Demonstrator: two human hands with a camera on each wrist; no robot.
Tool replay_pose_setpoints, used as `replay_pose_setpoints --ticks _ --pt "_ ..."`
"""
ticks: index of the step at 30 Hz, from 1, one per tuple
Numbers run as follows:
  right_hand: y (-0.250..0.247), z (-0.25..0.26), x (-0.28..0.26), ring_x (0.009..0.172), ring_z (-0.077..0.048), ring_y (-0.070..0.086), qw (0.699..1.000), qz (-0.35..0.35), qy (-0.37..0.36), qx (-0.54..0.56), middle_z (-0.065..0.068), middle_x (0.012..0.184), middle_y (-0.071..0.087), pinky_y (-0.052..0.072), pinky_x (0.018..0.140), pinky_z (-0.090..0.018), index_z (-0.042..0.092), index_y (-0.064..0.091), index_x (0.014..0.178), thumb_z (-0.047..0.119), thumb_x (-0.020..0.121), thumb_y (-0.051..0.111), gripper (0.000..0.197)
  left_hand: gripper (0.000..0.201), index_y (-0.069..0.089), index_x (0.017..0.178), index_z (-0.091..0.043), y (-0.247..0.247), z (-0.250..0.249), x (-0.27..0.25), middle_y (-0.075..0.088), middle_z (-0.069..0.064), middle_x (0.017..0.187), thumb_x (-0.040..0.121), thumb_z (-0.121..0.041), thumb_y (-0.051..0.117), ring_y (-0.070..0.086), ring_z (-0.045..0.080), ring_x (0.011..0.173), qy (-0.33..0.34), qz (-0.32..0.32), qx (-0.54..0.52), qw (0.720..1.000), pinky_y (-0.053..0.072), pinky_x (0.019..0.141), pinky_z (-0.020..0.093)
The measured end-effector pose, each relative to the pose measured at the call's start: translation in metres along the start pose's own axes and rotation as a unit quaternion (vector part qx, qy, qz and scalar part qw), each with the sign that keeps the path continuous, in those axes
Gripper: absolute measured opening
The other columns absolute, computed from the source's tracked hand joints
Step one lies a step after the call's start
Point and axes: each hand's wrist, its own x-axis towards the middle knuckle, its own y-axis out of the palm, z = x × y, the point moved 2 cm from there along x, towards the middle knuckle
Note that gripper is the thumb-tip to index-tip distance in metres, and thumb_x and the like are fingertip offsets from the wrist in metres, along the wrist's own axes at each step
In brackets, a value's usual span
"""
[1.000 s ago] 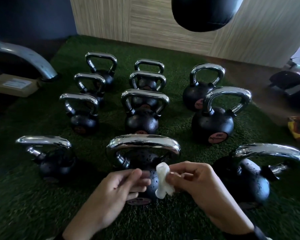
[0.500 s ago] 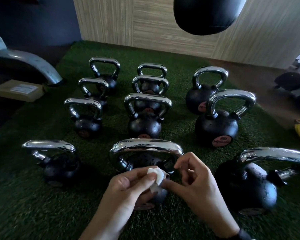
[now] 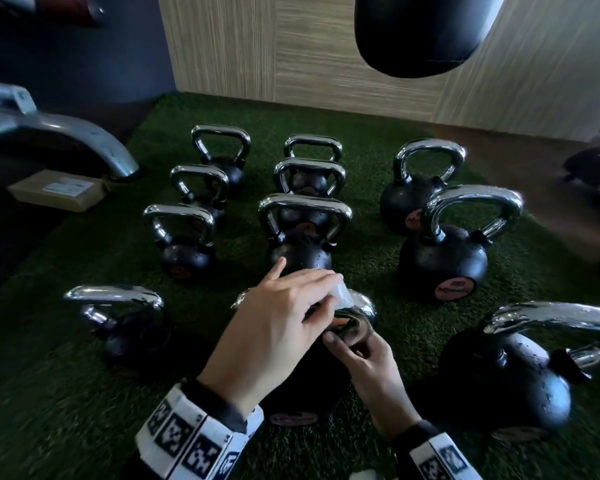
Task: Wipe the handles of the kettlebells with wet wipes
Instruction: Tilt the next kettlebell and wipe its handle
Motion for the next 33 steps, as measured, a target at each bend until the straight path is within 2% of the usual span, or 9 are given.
replay_pose_setpoints --ticks 2,6,10,13,17,21,27,30,33 --pt "-0.002 -0.006 0.004 0.1 -0.016 0.075 0.997 -0.025 -0.017 -0.073 0.0 0.1 0.08 0.059 0.092 -0.049 0.019 0.079 0.101 0.031 0.087 0.082 0.019 0.033 0.075 0.12 -0.019 -0.001 0.002 -0.002 0.073 -0.015 0.122 0.098 -0.029 0.053 0.066 -0.004 0.114 0.017 -0.021 0.01 1.0 0.039 0.118 0.054" --pt "-0.003 -0.006 0.004 0.103 -0.004 0.072 0.995 -0.034 -0.021 -0.09 0.011 0.105 0.079 0.057 0.096 -0.039 0.026 0.079 0.103 0.03 0.086 0.082 0.019 0.027 0.077 0.119 -0.024 -0.021 0.029 -0.017 0.07 -0.027 0.121 0.101 -0.03 0.057 0.066 -0.012 0.108 -0.025 -0.094 -0.025 0.995 0.036 0.121 0.053" --pt "-0.001 -0.009 0.003 0.106 -0.007 0.072 0.996 -0.036 -0.027 -0.073 0.008 0.107 0.079 0.056 0.098 -0.044 0.026 0.079 0.104 0.031 0.086 0.082 0.019 0.032 0.071 0.128 -0.011 -0.007 0.028 -0.037 0.069 -0.005 0.131 0.101 -0.021 0.058 0.066 0.006 0.122 0.016 -0.142 -0.002 0.99 0.047 0.113 0.049" --pt "-0.002 -0.009 0.004 0.105 -0.008 0.073 0.997 -0.033 -0.031 -0.064 0.007 0.106 0.079 0.057 0.098 -0.045 0.026 0.079 0.103 0.032 0.086 0.081 0.019 0.028 0.072 0.125 -0.012 0.001 0.039 -0.047 0.07 -0.008 0.128 0.1 -0.016 0.06 0.066 0.002 0.12 -0.03 -0.21 -0.054 0.976 0.046 0.114 0.047" --pt "-0.003 -0.012 0.004 0.104 -0.008 0.073 0.997 -0.033 -0.026 -0.066 0.008 0.106 0.079 0.057 0.097 -0.047 0.029 0.079 0.101 0.035 0.085 0.082 0.017 0.02 0.073 0.119 -0.022 0.004 0.063 -0.072 0.075 -0.02 0.115 0.104 -0.02 0.06 0.073 0.007 0.11 -0.207 -0.297 -0.19 0.913 0.055 0.104 0.034" --pt "-0.004 -0.012 0.005 0.106 -0.008 0.072 0.997 -0.032 -0.025 -0.061 0.008 0.107 0.079 0.056 0.099 -0.047 0.029 0.08 0.102 0.032 0.085 0.083 0.018 0.025 0.071 0.121 -0.01 0.016 0.048 -0.081 0.072 -0.026 0.114 0.099 -0.014 0.059 0.071 0.0 0.108 -0.262 -0.349 -0.231 0.87 0.052 0.094 0.011" --pt "-0.004 -0.011 0.004 0.108 -0.008 0.072 0.998 -0.03 -0.015 -0.06 0.009 0.111 0.078 0.056 0.1 -0.048 0.028 0.08 0.103 0.032 0.084 0.083 0.019 0.034 0.079 0.079 -0.042 0.049 0.054 -0.1 0.074 -0.013 0.073 0.102 -0.022 0.062 0.069 0.0 0.078 -0.447 -0.334 -0.321 0.765 0.052 0.074 0.019" --pt "-0.004 -0.01 0.004 0.11 -0.008 0.071 0.997 -0.022 -0.008 -0.07 0.008 0.111 0.078 0.055 0.101 -0.047 0.028 0.08 0.102 0.029 0.084 0.084 0.019 0.016 0.076 0.105 -0.031 0.055 0.053 -0.108 0.077 -0.024 0.089 0.101 -0.023 0.063 0.069 -0.011 0.097 -0.435 -0.34 -0.359 0.753 0.051 0.079 0.008" --pt "-0.006 -0.007 0.004 0.107 -0.009 0.073 0.997 -0.019 -0.007 -0.077 0.005 0.108 0.078 0.057 0.099 -0.045 0.027 0.08 0.104 0.029 0.081 0.087 0.024 0.021 0.075 0.115 -0.033 0.054 0.051 -0.112 0.076 -0.027 0.099 0.096 -0.029 0.068 0.066 -0.014 0.103 -0.412 -0.318 -0.341 0.783 0.05 0.084 0.006"
